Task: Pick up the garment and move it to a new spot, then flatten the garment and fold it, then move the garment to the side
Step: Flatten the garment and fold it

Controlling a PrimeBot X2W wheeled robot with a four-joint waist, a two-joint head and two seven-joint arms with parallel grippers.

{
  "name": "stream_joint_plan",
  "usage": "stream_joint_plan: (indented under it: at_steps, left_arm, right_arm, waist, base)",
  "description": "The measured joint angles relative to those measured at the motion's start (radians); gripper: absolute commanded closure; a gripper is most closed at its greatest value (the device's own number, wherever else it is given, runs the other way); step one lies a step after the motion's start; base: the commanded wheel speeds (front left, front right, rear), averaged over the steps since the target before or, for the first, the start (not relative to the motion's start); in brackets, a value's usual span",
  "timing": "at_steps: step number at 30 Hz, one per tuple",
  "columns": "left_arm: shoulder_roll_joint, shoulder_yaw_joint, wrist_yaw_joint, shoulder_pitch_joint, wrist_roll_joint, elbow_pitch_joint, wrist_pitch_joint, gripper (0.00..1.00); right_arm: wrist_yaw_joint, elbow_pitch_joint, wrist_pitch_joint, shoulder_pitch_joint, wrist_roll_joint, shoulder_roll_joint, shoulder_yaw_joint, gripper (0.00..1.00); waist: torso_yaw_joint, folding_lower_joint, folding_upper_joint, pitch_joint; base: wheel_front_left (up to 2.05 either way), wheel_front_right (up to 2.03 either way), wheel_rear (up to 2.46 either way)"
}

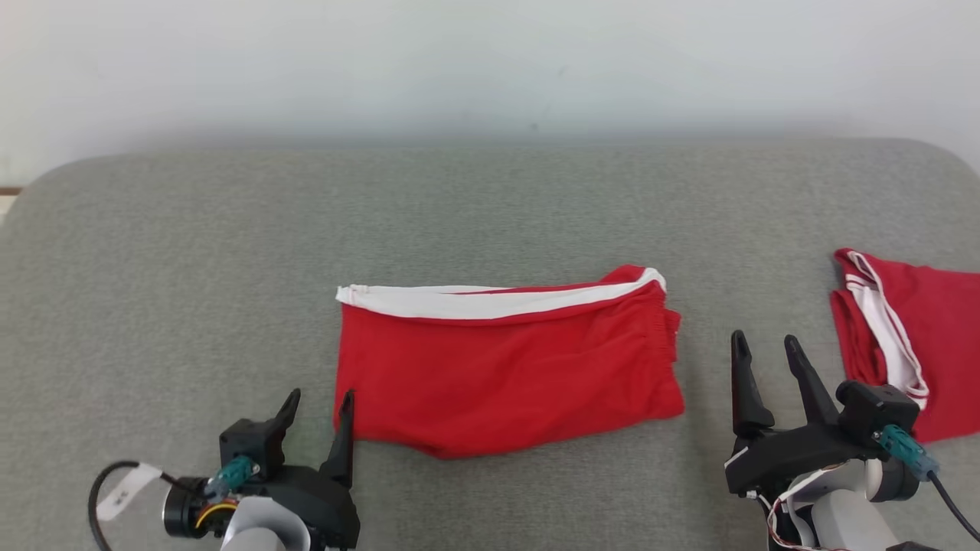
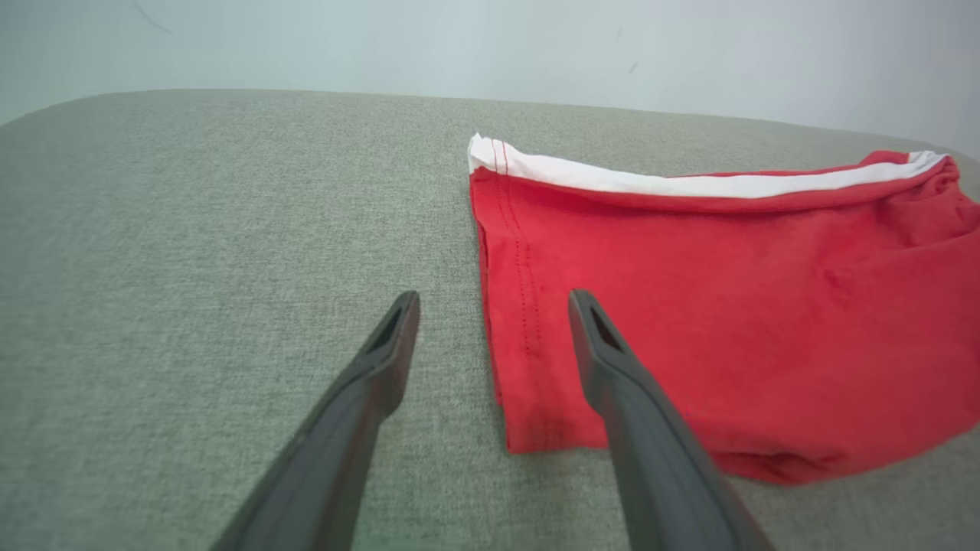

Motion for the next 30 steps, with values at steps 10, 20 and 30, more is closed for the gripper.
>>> stream_joint_plan:
  at_steps: [10,20,30]
  left_arm:
    - [0.0,0.044,-0.001,0.072,0.035,-0.126,0.0,0.0]
    - [0.0,0.026,-0.002,0.098,0.009,-0.171,0.0,0.0]
    - [0.001,0.013,0.015,0.094,-0.039,-0.205,0.0,0.0]
  right_arm:
    - [0.0,0.058,0.0,-0.013,-0.016,-0.01,-0.03,0.0]
    - [0.0,0.152,0.0,-0.07,-0.065,-0.007,-0.111,0.0]
    - [0.0,0.269,-0.001,-0.122,-0.126,0.003,-0.221,0.0]
  waist:
    - [0.083,0.0,0.0,0.008]
    - [0.188,0.0,0.0002,0.045]
    - [0.257,0.0001,0.0002,0.106]
  base:
    - [0.0,0.0,0.0]
    - [0.0,0.0,0.0]
    - [0.0,0.0,0.0]
